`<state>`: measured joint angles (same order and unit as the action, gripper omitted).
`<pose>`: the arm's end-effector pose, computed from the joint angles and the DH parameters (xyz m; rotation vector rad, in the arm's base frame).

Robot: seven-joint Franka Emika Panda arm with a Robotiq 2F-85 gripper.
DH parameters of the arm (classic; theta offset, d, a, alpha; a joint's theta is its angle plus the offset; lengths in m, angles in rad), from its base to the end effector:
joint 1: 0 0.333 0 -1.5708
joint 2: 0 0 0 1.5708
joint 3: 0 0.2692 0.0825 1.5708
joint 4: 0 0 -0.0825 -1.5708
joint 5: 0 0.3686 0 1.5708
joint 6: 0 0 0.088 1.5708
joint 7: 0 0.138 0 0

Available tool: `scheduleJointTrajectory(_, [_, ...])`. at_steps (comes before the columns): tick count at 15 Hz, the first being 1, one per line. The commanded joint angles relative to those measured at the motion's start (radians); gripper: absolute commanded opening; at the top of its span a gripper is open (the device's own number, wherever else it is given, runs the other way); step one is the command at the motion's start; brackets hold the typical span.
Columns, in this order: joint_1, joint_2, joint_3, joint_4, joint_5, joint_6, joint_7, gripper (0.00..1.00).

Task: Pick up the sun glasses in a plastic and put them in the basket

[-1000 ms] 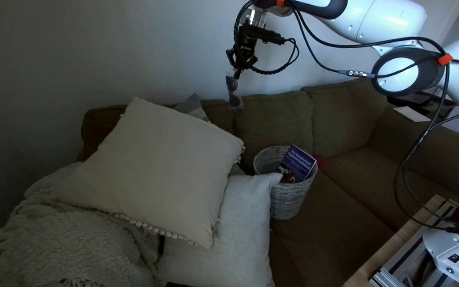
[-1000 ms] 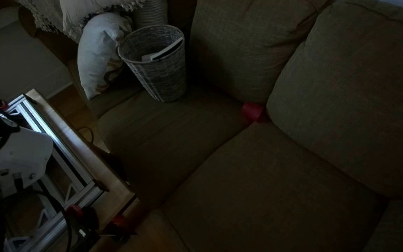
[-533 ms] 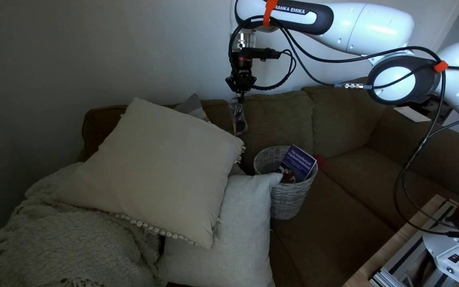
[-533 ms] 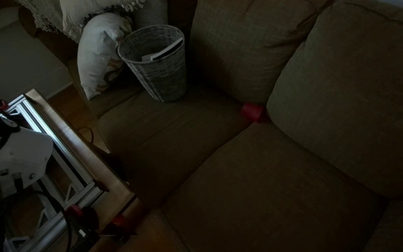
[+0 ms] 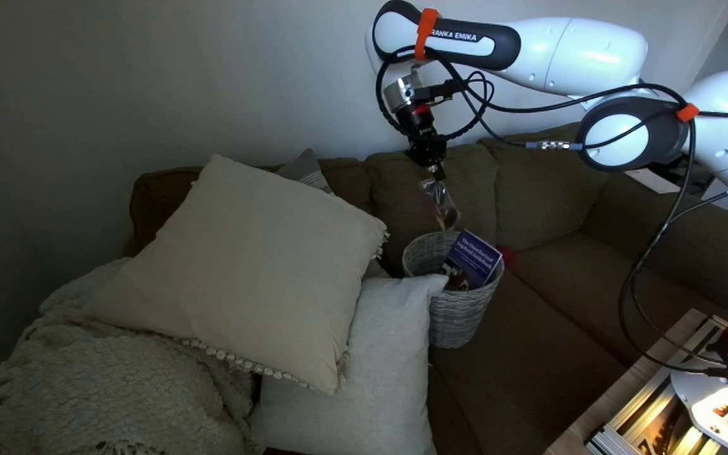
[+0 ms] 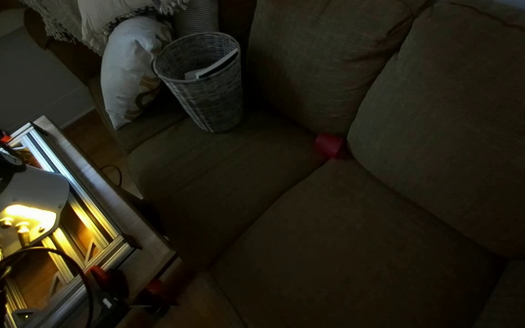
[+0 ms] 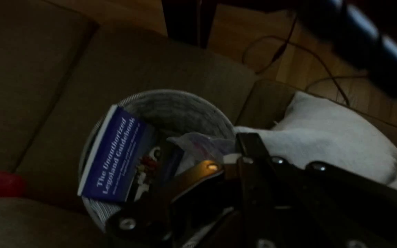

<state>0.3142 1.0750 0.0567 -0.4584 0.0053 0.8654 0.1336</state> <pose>0.5884 0.2104 0.3224 2.8550 0.3253 -0.9866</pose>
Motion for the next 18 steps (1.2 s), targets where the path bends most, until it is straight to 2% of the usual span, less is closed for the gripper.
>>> scheduleJointTrajectory(1, [-0.002, -0.006, -0.005, -0.012, -0.003, -0.02, -0.001, 0.01])
scheduleJointTrajectory(5, [-0.005, -0.002, -0.009, -0.012, -0.004, -0.032, -0.001, 0.0])
scheduleJointTrajectory(6, [0.02, -0.003, -0.024, -0.011, -0.046, -0.03, -0.039, 0.0])
scheduleJointTrajectory(7, [0.044, 0.001, -0.041, -0.012, -0.109, -0.021, -0.134, 0.0])
scheduleJointTrajectory(10, [0.072, 0.038, -0.072, -0.002, -0.235, 0.02, -0.316, 0.0])
scheduleJointTrajectory(11, [0.075, 0.072, -0.075, 0.045, -0.262, 0.031, -0.361, 0.0])
scheduleJointTrajectory(14, [0.056, 0.094, -0.063, 0.021, -0.264, 0.126, -0.435, 0.0])
scheduleJointTrajectory(15, [0.049, 0.104, -0.057, 0.023, -0.253, 0.148, -0.451, 0.26])
scheduleJointTrajectory(16, [0.044, 0.117, -0.055, 0.023, -0.25, 0.169, -0.469, 0.27])
scheduleJointTrajectory(18, [0.038, 0.124, -0.056, 0.021, -0.247, 0.179, -0.493, 0.4])
